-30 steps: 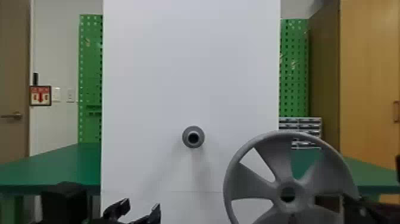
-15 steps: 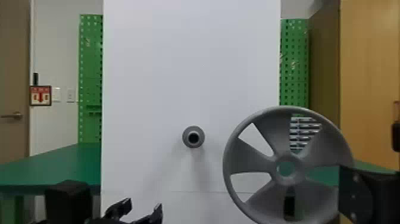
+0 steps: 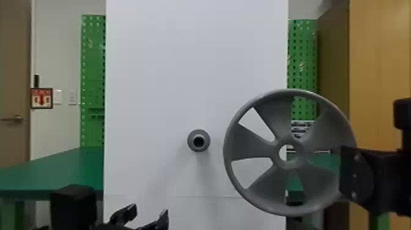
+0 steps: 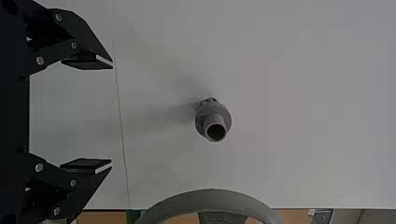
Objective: Hold the wheel and insert it
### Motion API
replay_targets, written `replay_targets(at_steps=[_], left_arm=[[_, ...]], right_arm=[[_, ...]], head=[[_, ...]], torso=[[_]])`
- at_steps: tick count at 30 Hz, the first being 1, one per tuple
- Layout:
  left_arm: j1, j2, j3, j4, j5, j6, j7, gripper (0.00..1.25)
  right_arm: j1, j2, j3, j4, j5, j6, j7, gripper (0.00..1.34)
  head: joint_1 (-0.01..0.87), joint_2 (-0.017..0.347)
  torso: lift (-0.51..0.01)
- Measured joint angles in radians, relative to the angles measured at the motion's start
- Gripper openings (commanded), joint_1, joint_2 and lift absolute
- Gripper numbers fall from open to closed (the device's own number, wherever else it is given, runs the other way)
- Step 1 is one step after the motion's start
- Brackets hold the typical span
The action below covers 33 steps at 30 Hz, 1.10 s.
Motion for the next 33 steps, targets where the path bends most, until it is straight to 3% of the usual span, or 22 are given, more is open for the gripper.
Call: replay_targets(at_steps=[33], left_arm=[[-0.003,0.001,-0.002,0.000,0.004,0.008,0.004,0.75]], right_arm=[[-0.043,0.001,-0.006,0.023,-0.019,0.001,0.000,0.14]], head=[[0.000,0.037]], torso=[[-0.486]])
